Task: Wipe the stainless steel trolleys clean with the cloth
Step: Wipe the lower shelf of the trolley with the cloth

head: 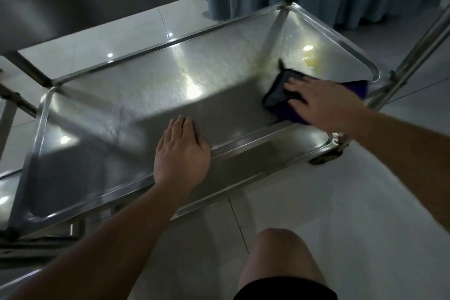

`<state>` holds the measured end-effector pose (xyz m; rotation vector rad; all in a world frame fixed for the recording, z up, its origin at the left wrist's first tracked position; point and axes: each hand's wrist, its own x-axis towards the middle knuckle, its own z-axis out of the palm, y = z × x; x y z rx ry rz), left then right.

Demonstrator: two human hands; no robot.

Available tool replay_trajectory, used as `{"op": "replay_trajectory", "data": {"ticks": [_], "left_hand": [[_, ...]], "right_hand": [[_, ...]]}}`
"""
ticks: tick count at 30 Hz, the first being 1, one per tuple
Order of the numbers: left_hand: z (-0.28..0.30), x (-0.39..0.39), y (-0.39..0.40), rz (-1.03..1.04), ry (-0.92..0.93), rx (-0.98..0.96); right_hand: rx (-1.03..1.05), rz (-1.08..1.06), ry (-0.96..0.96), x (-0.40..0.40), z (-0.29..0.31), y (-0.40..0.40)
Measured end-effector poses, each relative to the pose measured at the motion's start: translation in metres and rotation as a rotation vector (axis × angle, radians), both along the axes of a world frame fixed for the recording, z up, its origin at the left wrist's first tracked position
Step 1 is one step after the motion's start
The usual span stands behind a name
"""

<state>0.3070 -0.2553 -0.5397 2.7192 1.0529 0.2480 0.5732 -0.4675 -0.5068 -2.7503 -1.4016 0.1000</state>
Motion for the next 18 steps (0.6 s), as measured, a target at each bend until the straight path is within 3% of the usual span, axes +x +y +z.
{"op": "replay_trajectory", "data": {"ticks": [6,11,14,18], "left_hand": [[-0.003,-0.001,-0.002,-0.003,0.005,0.024],[-0.002,-0.002,-0.001,-0.003,0.027,0.022],[-0.003,-0.001,0.0,0.006,0.019,0.021],[-0.004,0.0,-0.001,0.013,0.02,0.011]], "right_hand": [[-0.21,-0.348,0.013,0.105,-0.002,-0.049],[-0.029,-0.669,0.151,0.08,0.002,0.008],[0.004,-0.549,0.199,0.029,0.008,0.065],[0.058,-0.118,0.146,-0.066,0.003,0.139]]}}
